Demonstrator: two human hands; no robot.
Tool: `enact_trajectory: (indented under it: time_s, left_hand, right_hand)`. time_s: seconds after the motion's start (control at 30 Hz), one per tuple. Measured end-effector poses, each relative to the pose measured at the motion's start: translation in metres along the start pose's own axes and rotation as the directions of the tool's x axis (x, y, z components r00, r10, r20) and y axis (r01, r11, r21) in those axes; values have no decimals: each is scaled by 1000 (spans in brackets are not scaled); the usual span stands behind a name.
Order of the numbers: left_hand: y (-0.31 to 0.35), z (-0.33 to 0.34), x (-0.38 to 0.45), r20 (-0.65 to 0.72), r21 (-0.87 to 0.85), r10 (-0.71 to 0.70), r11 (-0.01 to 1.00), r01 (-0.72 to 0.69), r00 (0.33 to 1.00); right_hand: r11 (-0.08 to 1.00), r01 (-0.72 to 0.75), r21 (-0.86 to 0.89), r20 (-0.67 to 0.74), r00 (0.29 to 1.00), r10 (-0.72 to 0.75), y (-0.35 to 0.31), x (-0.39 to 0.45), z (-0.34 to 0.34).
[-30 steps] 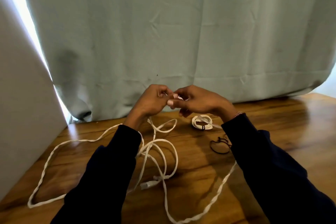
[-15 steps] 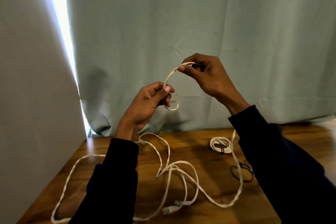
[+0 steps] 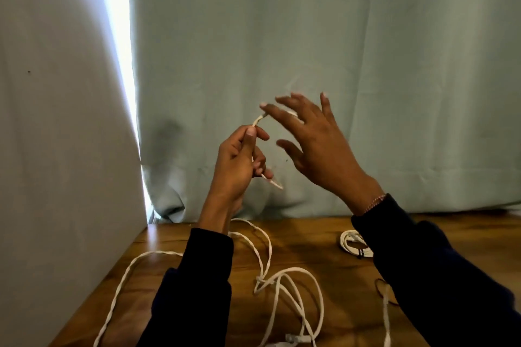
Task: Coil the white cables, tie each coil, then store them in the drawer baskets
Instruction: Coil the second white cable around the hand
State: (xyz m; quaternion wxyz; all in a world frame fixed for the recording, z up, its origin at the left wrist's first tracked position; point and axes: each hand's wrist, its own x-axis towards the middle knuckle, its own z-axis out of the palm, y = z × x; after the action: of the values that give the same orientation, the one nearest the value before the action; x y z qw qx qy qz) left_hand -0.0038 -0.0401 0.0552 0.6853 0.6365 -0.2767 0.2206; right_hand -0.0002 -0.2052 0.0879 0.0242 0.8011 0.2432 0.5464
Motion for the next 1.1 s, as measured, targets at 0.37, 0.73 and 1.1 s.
enact_trajectory:
  time_s: [0.37,0.73,1.1]
  left_hand:
    - [-2,6,-1,228,310,33,945,-105,973]
    - [13,24,-10,242,130,13,990,-46,970]
    - [13,25,-12,343,-201,-134,957,212,930]
  right_hand:
    - [773,-353,527,-242,810,534,27,17,-7]
    - [965,13,263,12,1000,-16,9,-12,7]
    - [893,71,444,-242,969,43,1,-27,9]
